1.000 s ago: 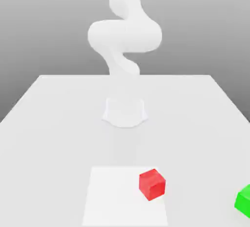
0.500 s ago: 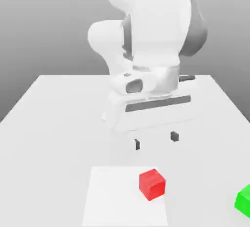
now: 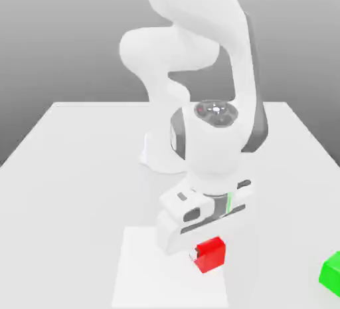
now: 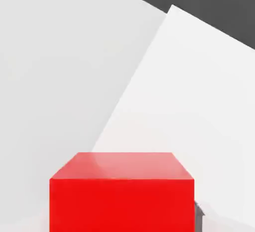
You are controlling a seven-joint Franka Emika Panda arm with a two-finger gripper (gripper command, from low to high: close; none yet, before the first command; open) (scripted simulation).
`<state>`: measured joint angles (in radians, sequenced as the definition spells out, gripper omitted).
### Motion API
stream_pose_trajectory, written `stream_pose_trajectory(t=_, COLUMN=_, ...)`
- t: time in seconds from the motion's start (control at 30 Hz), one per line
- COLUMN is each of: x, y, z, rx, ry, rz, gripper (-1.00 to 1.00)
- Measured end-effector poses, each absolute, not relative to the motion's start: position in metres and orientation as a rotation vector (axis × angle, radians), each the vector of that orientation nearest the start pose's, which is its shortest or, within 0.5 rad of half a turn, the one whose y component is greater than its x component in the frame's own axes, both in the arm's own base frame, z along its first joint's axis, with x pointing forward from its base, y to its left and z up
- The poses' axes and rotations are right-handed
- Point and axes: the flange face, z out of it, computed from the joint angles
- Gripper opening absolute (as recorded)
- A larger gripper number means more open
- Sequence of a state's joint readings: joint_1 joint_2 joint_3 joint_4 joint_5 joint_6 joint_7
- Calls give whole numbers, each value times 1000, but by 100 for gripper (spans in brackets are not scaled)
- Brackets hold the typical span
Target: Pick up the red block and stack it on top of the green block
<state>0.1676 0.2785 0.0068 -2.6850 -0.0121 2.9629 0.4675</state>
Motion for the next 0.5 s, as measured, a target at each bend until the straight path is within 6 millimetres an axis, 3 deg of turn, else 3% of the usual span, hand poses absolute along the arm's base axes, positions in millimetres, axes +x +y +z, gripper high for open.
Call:
stream_pose_trajectory(t=0.07, x=398, y=71, z=154, rx=-3111, ry=440, rz=0, gripper=-100)
stream_pose_trajectory(t=0.23, x=398, y=73, z=202, rx=-3113, ry=431, rz=1, gripper=-100)
stream_pose_trajectory(t=0.37, x=421, y=132, z=218, rx=-3141, ry=203, rz=0, gripper=-100)
stream_pose_trajectory(t=0.5, x=439, y=204, z=229, rx=-3149, ry=-47, rz=0, gripper=-100)
